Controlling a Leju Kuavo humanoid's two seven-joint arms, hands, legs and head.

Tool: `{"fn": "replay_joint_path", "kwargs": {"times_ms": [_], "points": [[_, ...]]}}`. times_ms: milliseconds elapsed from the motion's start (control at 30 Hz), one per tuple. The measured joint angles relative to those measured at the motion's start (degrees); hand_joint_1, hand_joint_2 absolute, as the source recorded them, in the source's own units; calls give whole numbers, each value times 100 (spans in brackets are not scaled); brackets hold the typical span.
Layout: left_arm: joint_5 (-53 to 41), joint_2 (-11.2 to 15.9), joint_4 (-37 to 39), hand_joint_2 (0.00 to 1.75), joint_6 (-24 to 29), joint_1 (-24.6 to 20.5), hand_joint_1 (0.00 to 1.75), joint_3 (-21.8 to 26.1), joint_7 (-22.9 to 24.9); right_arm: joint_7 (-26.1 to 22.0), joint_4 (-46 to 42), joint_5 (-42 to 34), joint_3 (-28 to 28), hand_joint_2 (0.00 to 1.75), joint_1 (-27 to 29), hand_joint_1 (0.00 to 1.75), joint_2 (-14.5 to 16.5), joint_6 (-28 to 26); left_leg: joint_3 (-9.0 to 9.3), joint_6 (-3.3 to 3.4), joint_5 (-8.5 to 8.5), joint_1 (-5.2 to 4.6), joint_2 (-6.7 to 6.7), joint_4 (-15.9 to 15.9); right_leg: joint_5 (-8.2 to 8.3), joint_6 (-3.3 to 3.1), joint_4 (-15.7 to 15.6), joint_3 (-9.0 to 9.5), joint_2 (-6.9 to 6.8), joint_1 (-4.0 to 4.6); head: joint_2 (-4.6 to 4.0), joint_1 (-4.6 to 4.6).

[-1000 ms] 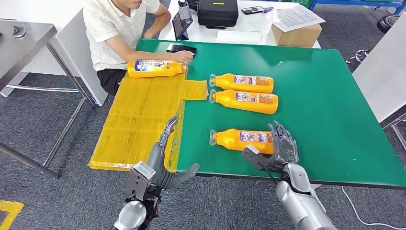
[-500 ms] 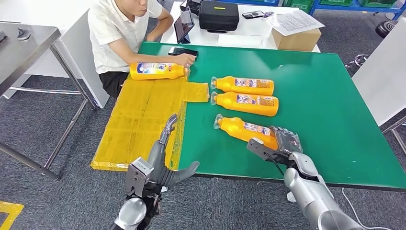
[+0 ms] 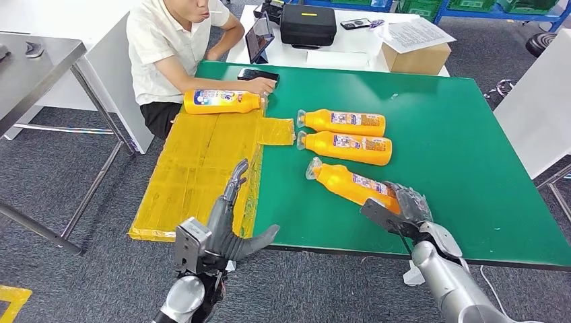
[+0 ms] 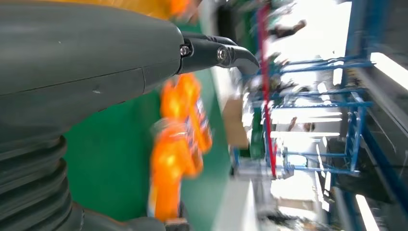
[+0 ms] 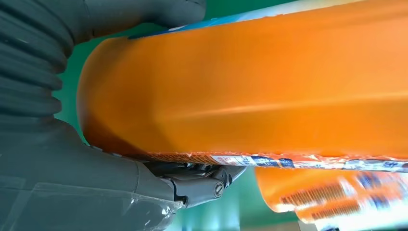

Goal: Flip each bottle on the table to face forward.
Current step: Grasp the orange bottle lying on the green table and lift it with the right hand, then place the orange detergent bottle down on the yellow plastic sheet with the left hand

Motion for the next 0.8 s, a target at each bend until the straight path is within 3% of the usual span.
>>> {"fn": "replay_joint_path", "kwargs": {"times_ms": [100,233,433,800], "points": [[1295,-55,146,175,-327,16,0,216,480,-541,-599,-810,-111,175,387,175,275,276,-12,-8,-6,2,33,0,18,-5,2,18,26,5,0,-4],[2314,-57,535,175,-962,46,0,328,692,-715,-1598,-1703,50,175,927,175,724,566,-68,-22,13,18,35,0,21,-14,16,-44,29,18,0,-3],[2572,-56,691,175,-1071,64,0,322,593,-748,-2731,-2458,620,175,1398,174,1210,354,-148,-31,28,19,15,1,21,-17,35,-124,15,17,0,-5],[2483,-60,637,175,-1059,22,0,308,461,-577,-3060,-2465,1382,175,1518,171,1347,491,-172,-30,26,15,4,1,19,-18,33,-143,6,14,0,-4]]}}
